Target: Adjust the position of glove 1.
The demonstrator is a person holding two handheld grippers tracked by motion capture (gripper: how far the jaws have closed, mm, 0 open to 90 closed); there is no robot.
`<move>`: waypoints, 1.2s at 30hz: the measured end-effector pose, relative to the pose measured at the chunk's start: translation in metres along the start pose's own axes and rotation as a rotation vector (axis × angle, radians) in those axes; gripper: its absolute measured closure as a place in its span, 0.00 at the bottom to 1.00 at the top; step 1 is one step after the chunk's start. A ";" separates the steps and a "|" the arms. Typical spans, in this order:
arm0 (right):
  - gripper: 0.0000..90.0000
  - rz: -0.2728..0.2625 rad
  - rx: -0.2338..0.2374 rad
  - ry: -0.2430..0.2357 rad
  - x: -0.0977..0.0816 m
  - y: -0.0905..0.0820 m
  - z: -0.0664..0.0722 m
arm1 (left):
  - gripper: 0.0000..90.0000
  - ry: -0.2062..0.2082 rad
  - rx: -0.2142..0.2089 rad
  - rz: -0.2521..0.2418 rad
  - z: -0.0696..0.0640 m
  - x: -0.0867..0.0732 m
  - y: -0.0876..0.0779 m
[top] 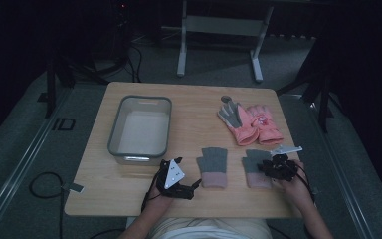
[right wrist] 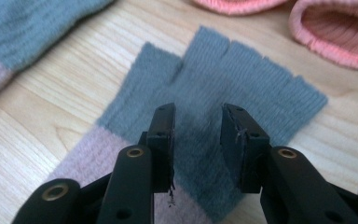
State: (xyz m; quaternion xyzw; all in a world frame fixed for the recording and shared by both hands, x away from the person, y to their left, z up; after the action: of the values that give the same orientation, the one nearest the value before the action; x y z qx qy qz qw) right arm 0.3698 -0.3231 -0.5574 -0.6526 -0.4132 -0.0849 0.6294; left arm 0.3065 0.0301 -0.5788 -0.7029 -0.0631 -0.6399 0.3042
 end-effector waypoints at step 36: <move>0.95 -0.169 -0.022 0.140 0.065 -0.069 0.036 | 0.02 -0.017 -0.005 -0.009 0.002 0.000 -0.001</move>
State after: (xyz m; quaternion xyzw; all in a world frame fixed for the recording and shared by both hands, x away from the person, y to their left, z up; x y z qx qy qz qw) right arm 0.3521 -0.2726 -0.4714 -0.6146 -0.4209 -0.1875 0.6403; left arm 0.3078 0.0317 -0.5787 -0.7087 -0.0673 -0.6354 0.2992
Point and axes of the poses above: each handheld gripper's, and its own axes: y roughly forward along the jaws, x roughly out of its top, z roughly to its left, the point moved 3 cm from there along y, roughly forward along the jaws, and after that the axes turned 14 degrees about -x, right-handed, at the moved point
